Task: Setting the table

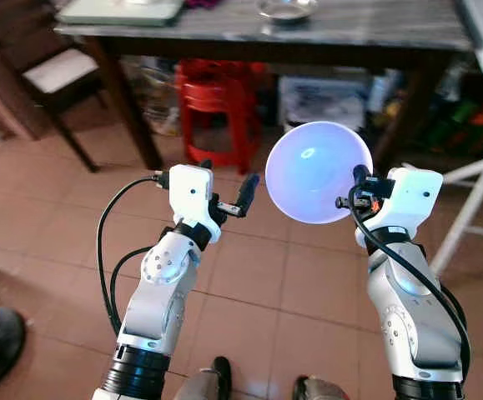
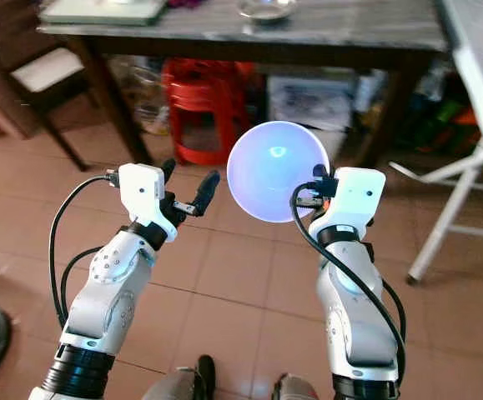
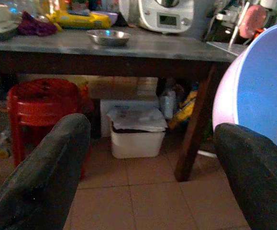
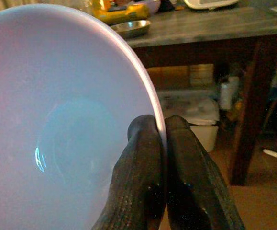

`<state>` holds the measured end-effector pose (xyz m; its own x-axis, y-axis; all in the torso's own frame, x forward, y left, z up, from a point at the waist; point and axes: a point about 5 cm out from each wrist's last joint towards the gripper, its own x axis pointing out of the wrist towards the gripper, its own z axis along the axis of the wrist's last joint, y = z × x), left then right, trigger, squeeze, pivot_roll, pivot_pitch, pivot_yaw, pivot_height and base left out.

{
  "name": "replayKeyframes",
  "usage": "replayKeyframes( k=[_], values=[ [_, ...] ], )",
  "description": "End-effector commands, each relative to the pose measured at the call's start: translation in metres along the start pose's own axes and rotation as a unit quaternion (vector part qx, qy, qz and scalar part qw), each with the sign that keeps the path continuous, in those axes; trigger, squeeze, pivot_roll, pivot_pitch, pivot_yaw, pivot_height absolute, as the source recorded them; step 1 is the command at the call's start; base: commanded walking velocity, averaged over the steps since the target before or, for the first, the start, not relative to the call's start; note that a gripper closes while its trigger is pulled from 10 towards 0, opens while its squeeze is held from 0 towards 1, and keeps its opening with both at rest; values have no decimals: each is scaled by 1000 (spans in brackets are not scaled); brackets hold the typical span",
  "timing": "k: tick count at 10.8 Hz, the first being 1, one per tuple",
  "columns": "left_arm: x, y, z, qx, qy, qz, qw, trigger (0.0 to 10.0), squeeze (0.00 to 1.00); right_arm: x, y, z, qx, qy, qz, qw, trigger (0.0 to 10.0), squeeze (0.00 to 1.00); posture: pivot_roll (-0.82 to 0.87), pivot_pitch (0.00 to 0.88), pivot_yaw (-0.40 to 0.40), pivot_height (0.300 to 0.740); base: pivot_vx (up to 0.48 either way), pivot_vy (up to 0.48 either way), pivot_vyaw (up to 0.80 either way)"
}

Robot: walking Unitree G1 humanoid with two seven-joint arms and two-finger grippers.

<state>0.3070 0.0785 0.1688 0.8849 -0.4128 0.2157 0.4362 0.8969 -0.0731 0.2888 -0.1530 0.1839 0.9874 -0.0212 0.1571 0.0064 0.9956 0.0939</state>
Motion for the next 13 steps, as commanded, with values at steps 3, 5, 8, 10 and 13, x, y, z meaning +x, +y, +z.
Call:
replayKeyframes(
  k=[3, 5, 8, 10, 13],
  values=[
    [0, 0, 6, 3, -10, -13, 1000, 10000, 0, -1, 2, 3, 0, -10, 4, 1000, 10000, 0, -207, 176, 87, 740, 316, 0, 525],
    [-1, 1, 6, 6, -8, -14, 1000, 10000, 0, -1, 2, 3, 1, -11, 3, 1000, 10000, 0, -205, 174, 89, 740, 336, 0, 672],
    [-1, 1, 5, 6, -7, -14, 1000, 10000, 0, -1, 2, 2, 0, -11, 3, 1000, 10000, 0, -204, 174, 86, 740, 337, 0, 673],
    [-2, -1, 3, 5, -4, -15, 1000, 10000, 0, -1, 1, 2, 8, -8, -2, 1000, 10000, 0, -205, 175, 86, 740, 337, 0, 278],
    [-2, -2, 2, 4, -3, -15, 1000, 10000, 0, 0, 2, 1, 16, -6, -2, 1000, 10000, 0, -207, 175, 81, 740, 331, 0, -513]
  ],
)
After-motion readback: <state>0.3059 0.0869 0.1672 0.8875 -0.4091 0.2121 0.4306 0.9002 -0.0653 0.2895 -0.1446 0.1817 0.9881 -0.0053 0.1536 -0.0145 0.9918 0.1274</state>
